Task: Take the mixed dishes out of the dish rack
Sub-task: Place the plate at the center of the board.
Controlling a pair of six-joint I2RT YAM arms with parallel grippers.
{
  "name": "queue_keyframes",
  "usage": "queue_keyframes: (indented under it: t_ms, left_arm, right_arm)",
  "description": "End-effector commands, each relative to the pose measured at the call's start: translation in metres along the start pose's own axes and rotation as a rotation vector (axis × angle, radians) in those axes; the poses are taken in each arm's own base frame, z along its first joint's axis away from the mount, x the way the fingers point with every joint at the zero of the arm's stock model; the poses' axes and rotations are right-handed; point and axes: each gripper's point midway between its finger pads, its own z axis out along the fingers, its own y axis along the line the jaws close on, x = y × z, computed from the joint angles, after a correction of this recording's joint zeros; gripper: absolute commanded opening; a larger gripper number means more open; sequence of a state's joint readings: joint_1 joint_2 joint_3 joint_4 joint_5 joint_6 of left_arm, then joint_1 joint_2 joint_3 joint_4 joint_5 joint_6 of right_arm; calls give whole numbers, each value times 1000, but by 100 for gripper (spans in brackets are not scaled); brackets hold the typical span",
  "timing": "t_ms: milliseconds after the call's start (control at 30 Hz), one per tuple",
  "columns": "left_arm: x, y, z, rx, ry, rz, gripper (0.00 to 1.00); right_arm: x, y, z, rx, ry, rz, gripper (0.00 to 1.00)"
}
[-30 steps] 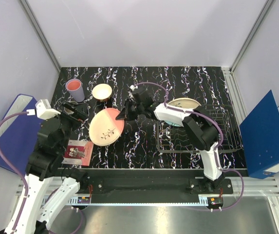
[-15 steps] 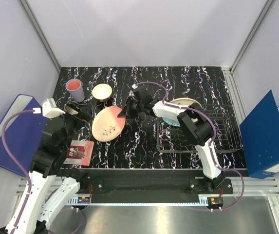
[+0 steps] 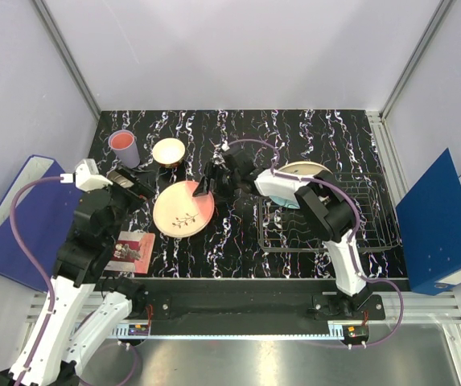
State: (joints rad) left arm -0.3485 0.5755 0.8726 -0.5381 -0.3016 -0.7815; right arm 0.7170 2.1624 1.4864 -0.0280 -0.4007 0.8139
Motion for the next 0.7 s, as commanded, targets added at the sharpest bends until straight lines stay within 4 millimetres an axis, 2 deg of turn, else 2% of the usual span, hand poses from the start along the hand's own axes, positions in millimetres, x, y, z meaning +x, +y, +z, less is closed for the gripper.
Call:
queue_keyframes:
  t_ms: [0, 67, 333, 433, 467, 533, 567, 600, 633, 667]
  left_arm:
    - [-1, -10, 3, 46, -7, 1, 99]
    - [0, -10, 3, 46, -3, 2, 99]
    - [9, -12, 10, 47, 38, 3, 99]
    - [13, -15, 14, 63, 55, 20, 99]
    - [15, -17, 15, 80, 63, 44, 99]
    - [26, -34, 23, 158, 123, 81, 99]
    - [27, -42, 25, 193, 143, 120, 99]
    - [40, -44, 38, 194, 208, 150, 99]
    - [45, -64, 36, 276, 265, 170, 99]
    - [52, -70, 42, 305, 310, 212, 99]
  right_arm:
    - [-34, 56, -44, -86, -147, -79, 86]
    - [-30, 49, -48, -39, -138, -87, 88]
    - [-42, 50, -76, 55, -205, -163, 89]
    - [-46, 65, -93, 37, -241, -223, 89]
    - [-51, 79, -109, 16, -277, -253, 89]
    - [-55, 88, -132, 17, -328, -310, 88]
    - [-64, 107, -166, 0, -414, -341, 89]
    - [-64, 105, -180, 25, -440, -376, 89]
    - [-66, 111, -201, 32, -483, -400, 89]
    - [-75, 125, -243, 35, -594, -420, 89]
